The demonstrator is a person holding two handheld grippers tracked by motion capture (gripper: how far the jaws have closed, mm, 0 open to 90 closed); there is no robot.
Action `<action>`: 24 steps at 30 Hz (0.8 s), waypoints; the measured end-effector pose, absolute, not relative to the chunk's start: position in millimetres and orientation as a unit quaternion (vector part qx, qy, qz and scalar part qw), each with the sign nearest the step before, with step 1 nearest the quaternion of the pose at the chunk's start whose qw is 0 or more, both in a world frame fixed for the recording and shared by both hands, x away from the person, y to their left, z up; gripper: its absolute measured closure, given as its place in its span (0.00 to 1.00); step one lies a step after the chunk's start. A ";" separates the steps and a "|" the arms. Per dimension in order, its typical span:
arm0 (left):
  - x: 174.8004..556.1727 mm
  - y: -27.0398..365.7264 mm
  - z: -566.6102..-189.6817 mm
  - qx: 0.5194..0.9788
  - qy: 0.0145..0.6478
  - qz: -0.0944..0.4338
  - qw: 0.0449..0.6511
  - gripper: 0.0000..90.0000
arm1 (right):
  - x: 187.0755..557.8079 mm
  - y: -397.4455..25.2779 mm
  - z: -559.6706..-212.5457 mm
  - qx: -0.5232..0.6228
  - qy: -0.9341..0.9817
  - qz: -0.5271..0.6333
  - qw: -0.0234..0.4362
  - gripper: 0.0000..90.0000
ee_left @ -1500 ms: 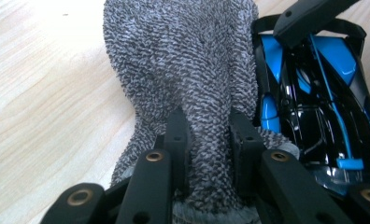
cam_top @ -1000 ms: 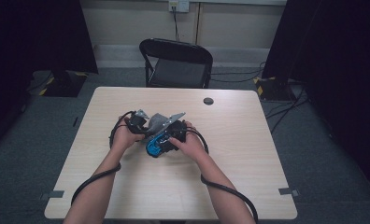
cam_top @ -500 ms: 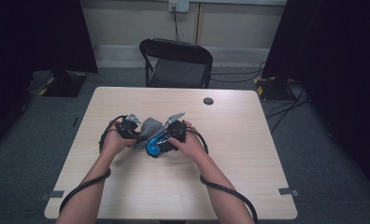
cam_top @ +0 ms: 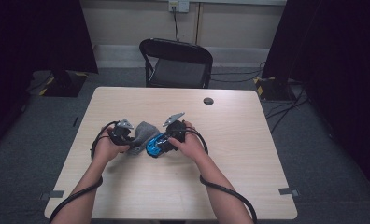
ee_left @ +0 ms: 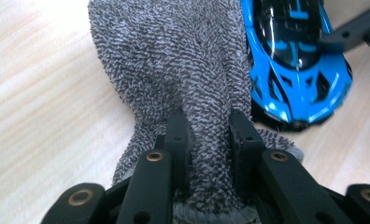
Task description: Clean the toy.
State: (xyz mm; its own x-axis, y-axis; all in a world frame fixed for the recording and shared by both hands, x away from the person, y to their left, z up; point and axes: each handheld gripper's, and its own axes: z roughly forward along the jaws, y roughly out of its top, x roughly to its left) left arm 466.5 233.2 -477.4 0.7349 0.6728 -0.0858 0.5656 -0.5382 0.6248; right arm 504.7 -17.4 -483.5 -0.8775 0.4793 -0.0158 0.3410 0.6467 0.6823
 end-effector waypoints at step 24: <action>416.5 252.7 -478.5 0.866 0.360 0.065 0.342 0.81 | 502.6 -14.8 -483.4 0.228 0.902 0.354 0.097 0.02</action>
